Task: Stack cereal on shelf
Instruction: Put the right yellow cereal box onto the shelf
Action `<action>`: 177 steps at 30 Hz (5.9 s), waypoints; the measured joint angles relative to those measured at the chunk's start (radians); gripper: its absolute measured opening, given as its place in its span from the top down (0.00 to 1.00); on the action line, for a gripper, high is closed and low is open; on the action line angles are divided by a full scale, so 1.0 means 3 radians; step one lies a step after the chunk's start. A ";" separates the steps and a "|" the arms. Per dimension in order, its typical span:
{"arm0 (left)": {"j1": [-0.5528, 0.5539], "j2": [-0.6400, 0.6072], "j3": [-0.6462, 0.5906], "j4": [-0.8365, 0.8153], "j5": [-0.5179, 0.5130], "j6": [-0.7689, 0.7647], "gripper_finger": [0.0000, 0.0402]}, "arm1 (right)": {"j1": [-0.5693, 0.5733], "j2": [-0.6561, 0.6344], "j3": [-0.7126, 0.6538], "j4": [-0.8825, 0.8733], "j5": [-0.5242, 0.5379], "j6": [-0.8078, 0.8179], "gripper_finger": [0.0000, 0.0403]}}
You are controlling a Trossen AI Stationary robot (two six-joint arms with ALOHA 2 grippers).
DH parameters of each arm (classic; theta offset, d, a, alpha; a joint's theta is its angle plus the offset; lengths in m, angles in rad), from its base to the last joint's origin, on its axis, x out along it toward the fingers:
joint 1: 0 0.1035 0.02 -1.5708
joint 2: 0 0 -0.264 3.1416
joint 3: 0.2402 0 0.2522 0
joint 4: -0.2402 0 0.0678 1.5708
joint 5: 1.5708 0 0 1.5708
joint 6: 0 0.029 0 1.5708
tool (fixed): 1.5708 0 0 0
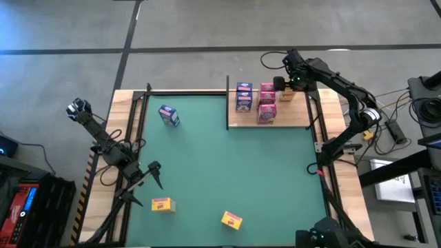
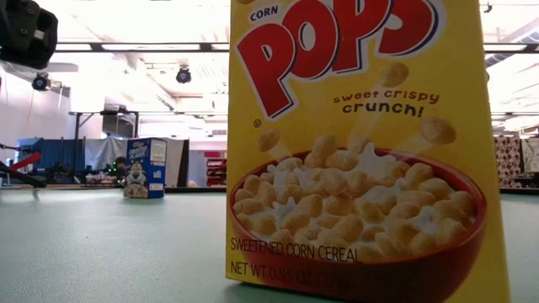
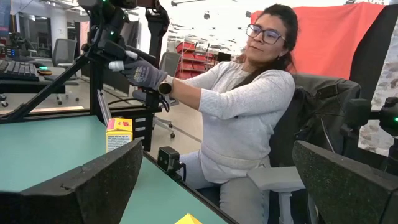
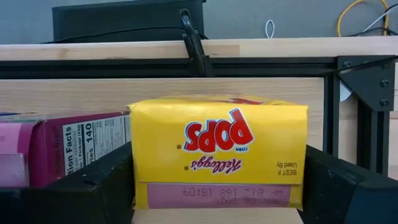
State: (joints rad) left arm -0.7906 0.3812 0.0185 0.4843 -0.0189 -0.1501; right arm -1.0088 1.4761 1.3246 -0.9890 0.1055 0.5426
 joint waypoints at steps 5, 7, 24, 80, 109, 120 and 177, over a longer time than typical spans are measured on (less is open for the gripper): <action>0.0000 -0.0001 0.0000 0.0000 -0.0001 -0.0001 0.01 | 0.0000 -0.0001 -0.0013 -0.0020 -0.0001 0.0026 0.25; 0.0001 0.0000 0.0000 0.0000 -0.0001 -0.0001 0.01 | 0.0001 -0.0003 -0.0013 -0.0065 -0.0003 0.0024 0.25; 0.0001 -0.0001 0.0000 -0.0001 -0.0001 -0.0001 0.01 | 0.0001 -0.0003 0.0042 -0.0258 -0.0011 0.0061 0.24; 0.0001 0.0000 0.0000 0.0000 -0.0001 0.0000 0.01 | 0.4046 -0.0597 -0.0839 -0.0278 -0.0016 0.5567 0.01; 0.0001 0.0000 0.0000 0.0000 0.0000 -0.0001 0.01 | 0.4749 0.2006 0.1951 -0.0417 -0.0264 0.5822 0.01; 0.0001 0.0000 0.0000 0.0000 -0.0001 -0.0001 0.01 | 0.4962 0.2390 0.2593 -0.0687 -0.0290 0.6226 0.01; 0.0001 0.0000 0.0000 0.0000 0.0000 -0.0001 0.01 | 0.5065 0.2421 0.2649 -0.0177 -0.0614 0.6950 0.01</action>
State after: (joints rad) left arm -0.7902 0.3813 0.0185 0.4843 -0.0191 -0.1505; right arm 0.5106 2.2024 2.1195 -1.0422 -0.0786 2.6278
